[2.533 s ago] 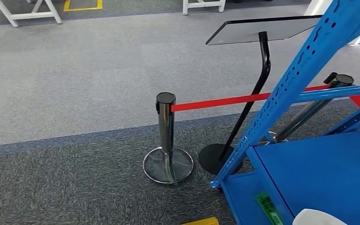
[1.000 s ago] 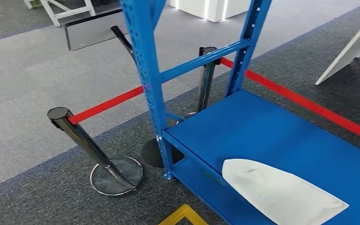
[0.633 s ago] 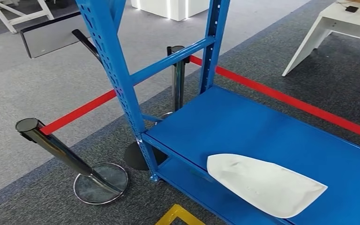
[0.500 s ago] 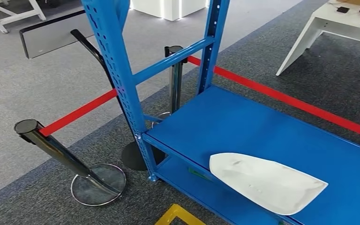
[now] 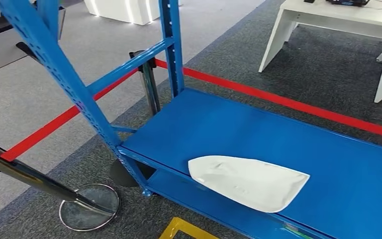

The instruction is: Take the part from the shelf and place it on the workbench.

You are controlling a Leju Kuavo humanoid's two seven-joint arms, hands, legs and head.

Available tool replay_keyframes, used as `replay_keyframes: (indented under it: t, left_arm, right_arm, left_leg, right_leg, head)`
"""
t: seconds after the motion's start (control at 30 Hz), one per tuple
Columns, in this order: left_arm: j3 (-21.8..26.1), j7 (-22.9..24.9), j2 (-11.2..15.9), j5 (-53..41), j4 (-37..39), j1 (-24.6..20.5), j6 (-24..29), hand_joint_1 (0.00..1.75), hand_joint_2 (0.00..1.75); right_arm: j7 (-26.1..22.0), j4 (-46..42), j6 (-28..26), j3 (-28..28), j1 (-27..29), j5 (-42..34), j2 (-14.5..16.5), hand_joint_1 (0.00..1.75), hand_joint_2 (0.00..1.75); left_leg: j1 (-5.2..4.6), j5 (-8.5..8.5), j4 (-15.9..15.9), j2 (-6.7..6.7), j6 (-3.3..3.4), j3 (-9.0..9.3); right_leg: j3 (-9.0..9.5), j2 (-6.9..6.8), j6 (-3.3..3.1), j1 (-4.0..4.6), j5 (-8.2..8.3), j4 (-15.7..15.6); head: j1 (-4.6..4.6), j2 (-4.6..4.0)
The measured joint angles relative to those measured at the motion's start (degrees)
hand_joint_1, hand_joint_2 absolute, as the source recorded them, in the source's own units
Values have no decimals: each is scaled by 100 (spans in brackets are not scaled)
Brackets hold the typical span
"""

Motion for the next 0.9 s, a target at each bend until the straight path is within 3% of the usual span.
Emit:
replay_keyframes:
  t: [0.07, 0.1, 0.13, 0.17, 0.23, 0.27, 0.3, 0.37, 0.43, 0.5, 0.57, 0.63, 0.67, 0.7, 0.8, 0.87, 0.9]
  left_arm:
    - [3, 1, 0, 1, 0, 19, 4, 0, 0]
    - [4, 3, -1, 1, 0, 32, 6, 0, 0]
    - [5, 8, -2, 1, 0, 41, 7, 0, 0]
    - [7, 13, -3, 2, 0, 45, 7, 0, 0]
    - [8, 20, -1, 3, 0, 43, 8, 0, 0]
    - [8, 21, 1, 3, 0, 40, 13, 0, 0]
    - [9, 23, 3, 3, 0, 38, 21, 0, 0]
    - [11, 40, 5, 3, 0, 37, 43, 0, 0]
    - [13, 73, 1, 6, 0, 29, 72, 0, 87]
    - [15, 99, -2, 14, 0, 15, 97, 0, 175]
    - [22, 115, -4, 17, 0, 24, 104, 0, 175]
    - [33, 127, -7, 16, 0, 42, 105, 0, 175]
    - [38, 131, -9, 16, 0, 41, 104, 0, 175]
    - [41, 135, -11, 16, 0, 35, 104, 0, 175]
    - [45, 140, -27, 16, 0, 20, 105, 0, 175]
    - [50, 141, -30, 16, 0, 16, 106, 0, 175]
    - [51, 142, -31, 16, 0, 10, 106, 0, 175]
  right_arm:
    - [14, 0, 4, 0, -9, -4, 2, 0, 0]
    - [20, 0, 7, 0, -12, -4, 4, 0, 0]
    - [27, 0, 9, 0, -11, -5, 7, 0, 0]
    - [34, 0, 9, -1, -7, -8, 8, 0, 0]
    - [42, 0, 9, -2, -4, -15, 9, 0, 0]
    - [40, 0, 9, -2, -6, -18, 10, 0, 0]
    - [35, 0, 9, -2, -12, -18, 12, 0, 0]
    - [28, 0, 8, -2, -19, -19, 15, 0, 0]
    - [26, 0, 4, -2, 0, -20, 16, 0, 0]
    - [27, 0, -3, -2, 17, -20, 17, 0, 0]
    - [28, 0, -8, -2, -2, -20, 17, 0, 0]
    - [26, 0, -10, -2, -18, -20, 17, 0, 0]
    - [25, 0, -11, -2, -15, -20, 17, 0, 0]
    - [24, 0, -14, -2, -7, -20, 17, 0, 0]
    - [24, 0, -27, -2, 4, -20, 17, 0, 0]
    - [20, 0, -36, -2, -10, -20, 19, 0, 0]
    - [19, 0, -40, -2, -10, -20, 19, 0, 0]
  left_leg:
    - [14, -368, 686, -250, -30, -290]
    - [14, -512, 1065, -295, -38, -465]
    - [14, -557, 1316, -313, -42, -590]
    - [14, -487, 1371, -321, -41, -638]
    - [19, -63, 832, -391, -18, -450]
    - [25, 125, 448, -517, 4, -301]
    - [33, 251, 122, -635, 21, -176]
    - [29, 287, -144, -777, 53, -85]
    - [24, 311, -188, -681, 101, -84]
    - [42, 349, -245, -550, 176, -72]
    - [45, 364, -269, -393, 219, -77]
    - [38, 362, -267, -224, 226, -89]
    - [38, 359, -265, -147, 224, -90]
    - [41, 354, -263, -80, 218, -87]
    - [31, 317, -248, 82, 153, -46]
    - [12, 296, -240, 170, 77, -15]
    - [11, 293, -245, 210, 38, 2]
  right_leg:
    - [16, 112, -50, -8, 27, -4]
    - [13, 182, -60, -5, 31, 0]
    - [13, 256, -62, -3, 32, 5]
    - [16, 332, -63, 0, 31, 12]
    - [20, 484, -56, -1, 23, 37]
    - [13, 556, -44, 2, 16, 56]
    - [-9, 630, -21, 4, 7, 82]
    - [-79, 752, 53, -7, 11, 107]
    - [-149, 820, 133, -30, 27, 97]
    - [-261, 594, 185, -26, -116, 274]
    - [-553, 277, 224, -25, -490, 887]
    - [-879, 189, 268, -37, -783, 1573]
    - [-920, 173, 286, -44, -777, 1682]
    - [-837, 147, 298, -54, -658, 1553]
    - [-211, -126, 274, -65, -153, 407]
    - [-54, -216, 196, -42, -75, 83]
    - [-69, -162, 152, -28, -71, 87]
  head:
    - [-36, 0]
    - [-47, 0]
    - [-53, 0]
    - [-55, 0]
    - [-58, 0]
    - [-62, 0]
    - [-63, 0]
    - [-69, 0]
    - [-71, 0]
    - [-31, 0]
    - [30, 0]
    - [53, 0]
    - [53, 0]
    - [55, 0]
    - [61, 0]
    - [48, 0]
    - [38, 0]
